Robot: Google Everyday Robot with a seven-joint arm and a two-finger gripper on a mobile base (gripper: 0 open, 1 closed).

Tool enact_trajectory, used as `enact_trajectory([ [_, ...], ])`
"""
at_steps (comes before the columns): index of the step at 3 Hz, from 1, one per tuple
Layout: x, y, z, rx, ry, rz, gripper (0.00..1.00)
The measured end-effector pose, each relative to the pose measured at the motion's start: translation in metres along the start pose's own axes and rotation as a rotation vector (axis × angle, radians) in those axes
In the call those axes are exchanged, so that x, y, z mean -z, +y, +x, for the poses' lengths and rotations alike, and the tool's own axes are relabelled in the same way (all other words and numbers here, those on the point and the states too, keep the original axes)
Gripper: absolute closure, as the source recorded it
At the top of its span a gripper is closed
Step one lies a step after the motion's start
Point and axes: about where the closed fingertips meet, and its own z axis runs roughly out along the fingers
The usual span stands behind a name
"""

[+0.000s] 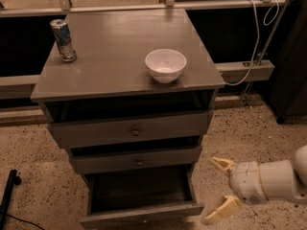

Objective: Close bottom drawer

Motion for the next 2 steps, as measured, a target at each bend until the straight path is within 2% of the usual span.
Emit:
enact_trajectory([
  [1,-0.061,0.018,0.027,0.122,-0.056,0.000,0.00],
  [2,-0.125,0.017,0.069,0.213,-0.053,0.013,0.00],
])
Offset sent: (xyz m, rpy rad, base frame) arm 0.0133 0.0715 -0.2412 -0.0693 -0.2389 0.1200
